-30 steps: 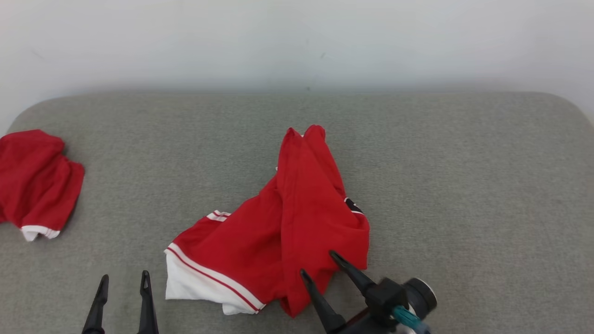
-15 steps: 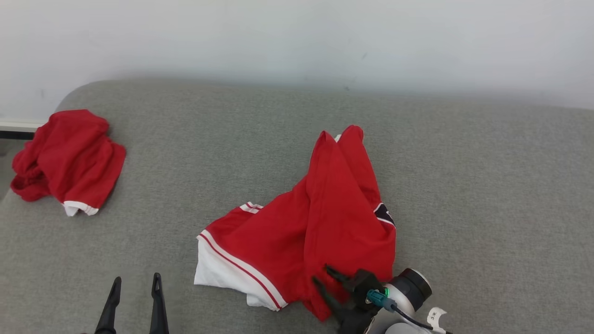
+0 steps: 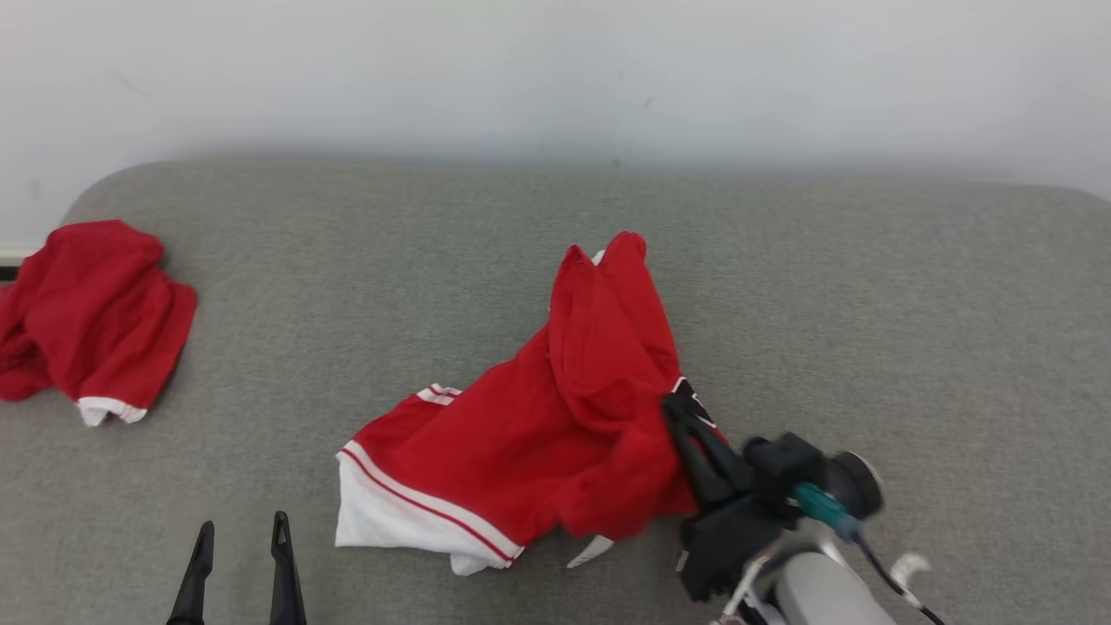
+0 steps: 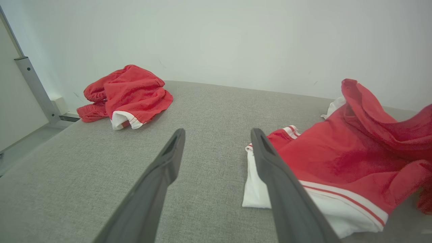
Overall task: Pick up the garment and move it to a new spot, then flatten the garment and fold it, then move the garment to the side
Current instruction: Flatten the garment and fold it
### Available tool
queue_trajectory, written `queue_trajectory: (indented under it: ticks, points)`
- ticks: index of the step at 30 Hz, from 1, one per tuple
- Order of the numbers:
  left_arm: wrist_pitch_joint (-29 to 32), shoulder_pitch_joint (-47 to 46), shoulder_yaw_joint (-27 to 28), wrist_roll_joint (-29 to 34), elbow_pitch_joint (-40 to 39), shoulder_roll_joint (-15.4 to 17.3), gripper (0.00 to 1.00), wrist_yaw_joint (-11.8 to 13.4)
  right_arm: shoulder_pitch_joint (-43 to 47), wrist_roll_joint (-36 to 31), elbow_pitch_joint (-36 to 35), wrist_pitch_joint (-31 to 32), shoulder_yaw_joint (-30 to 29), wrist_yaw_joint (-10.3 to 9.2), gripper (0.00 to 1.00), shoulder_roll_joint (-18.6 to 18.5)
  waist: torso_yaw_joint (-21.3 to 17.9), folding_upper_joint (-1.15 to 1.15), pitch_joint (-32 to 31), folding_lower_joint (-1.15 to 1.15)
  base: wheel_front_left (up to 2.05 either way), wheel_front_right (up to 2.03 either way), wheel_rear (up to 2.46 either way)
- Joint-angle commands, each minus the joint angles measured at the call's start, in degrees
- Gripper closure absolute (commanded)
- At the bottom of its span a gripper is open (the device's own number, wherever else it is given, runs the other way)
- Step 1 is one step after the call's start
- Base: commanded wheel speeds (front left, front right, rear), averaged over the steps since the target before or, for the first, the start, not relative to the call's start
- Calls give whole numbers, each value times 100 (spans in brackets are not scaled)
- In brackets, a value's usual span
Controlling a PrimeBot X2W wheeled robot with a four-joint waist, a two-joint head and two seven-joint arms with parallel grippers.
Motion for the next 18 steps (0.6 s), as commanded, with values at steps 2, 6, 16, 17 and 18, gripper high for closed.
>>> queue_trajectory:
  ticks: [2,6,16,17,18]
  points:
    - [-19,59,-3,-22,11,-8,0,0,264,11,-309,-2,-235,-15,100,2,-189,0,12,0,0,0,0]
    - [-19,16,-52,-55,50,-8,0,-9,831,85,-889,-1,-921,-15,100,-6,-363,0,59,0,0,0,0]
    - [-19,-105,-154,-96,122,-8,0,10,1257,652,-849,-2,-2442,-15,100,-4,-565,0,176,0,0,0,0]
    - [-19,-105,-153,-93,136,-9,0,2,1245,613,-729,-3,-2507,-15,100,-5,-570,0,173,0,0,0,0]
    - [-19,-101,-147,-91,146,-7,0,-5,1207,612,-643,-2,-2568,-15,100,1,-575,0,169,0,0,0,0]
